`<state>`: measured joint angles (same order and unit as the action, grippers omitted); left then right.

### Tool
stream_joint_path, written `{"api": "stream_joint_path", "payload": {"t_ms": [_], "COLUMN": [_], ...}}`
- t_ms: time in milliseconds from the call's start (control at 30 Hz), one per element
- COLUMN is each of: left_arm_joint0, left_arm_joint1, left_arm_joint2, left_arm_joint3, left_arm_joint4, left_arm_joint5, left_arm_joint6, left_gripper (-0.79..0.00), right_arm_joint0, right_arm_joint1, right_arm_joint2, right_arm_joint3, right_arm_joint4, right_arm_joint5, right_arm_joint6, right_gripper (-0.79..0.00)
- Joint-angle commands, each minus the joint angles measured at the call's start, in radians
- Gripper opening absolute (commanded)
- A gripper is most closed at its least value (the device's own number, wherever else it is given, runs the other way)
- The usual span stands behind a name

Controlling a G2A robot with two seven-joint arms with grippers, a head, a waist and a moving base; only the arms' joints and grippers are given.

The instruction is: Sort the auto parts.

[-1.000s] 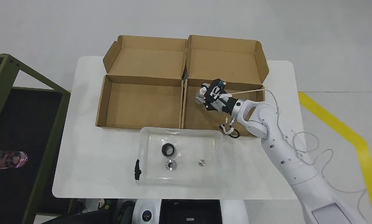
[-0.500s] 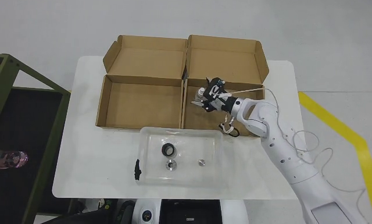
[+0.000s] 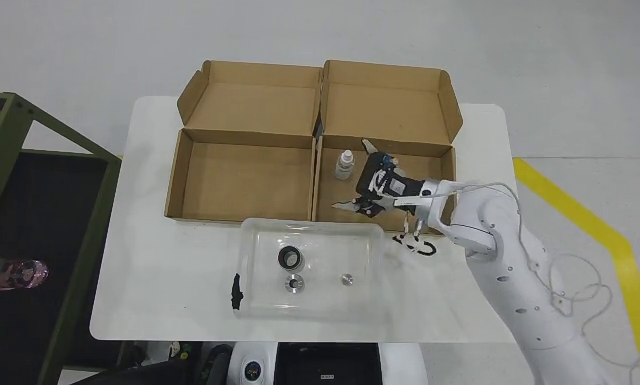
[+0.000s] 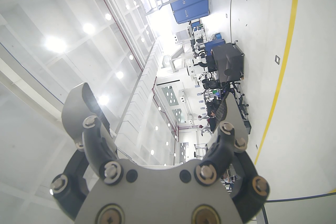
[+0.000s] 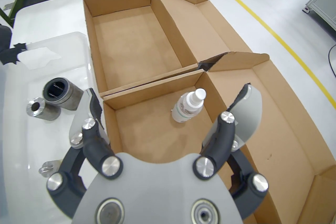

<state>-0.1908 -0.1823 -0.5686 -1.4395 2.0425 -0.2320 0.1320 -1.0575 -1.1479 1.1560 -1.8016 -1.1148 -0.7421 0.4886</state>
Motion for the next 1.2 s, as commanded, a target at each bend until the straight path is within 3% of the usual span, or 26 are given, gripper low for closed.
{"api": "stream_joint_path", "payload": {"t_ms": [0,267,533,1167], "left_arm_joint0": [0.0,0.0,0.0,0.0], "left_arm_joint1": [0.0,0.0,0.0,0.0], "left_arm_joint2": [0.0,0.0,0.0,0.0], "left_arm_joint3": [0.0,0.0,0.0,0.0], "left_arm_joint4": [0.0,0.0,0.0,0.0], "left_arm_joint5": [0.0,0.0,0.0,0.0], "left_arm_joint6": [0.0,0.0,0.0,0.0], "left_gripper": [0.0,0.0,0.0,0.0], "right_arm_joint0": [-0.02,-0.092,-0.161,-0.23], "right_arm_joint1": [0.005,0.026,0.042,0.069], "right_arm_joint2": [-0.002,0.0,-0.027,-0.115], "right_arm_joint3": [-0.038,-0.167,-0.247,-0.276], "right_arm_joint4": [0.029,0.079,0.056,-0.093], "right_arm_joint5": [-0.033,-0.086,-0.129,-0.147], "right_arm_joint6": [0.051,0.188,0.243,0.355], "right_gripper": [0.0,0.0,0.0,0.0]}}
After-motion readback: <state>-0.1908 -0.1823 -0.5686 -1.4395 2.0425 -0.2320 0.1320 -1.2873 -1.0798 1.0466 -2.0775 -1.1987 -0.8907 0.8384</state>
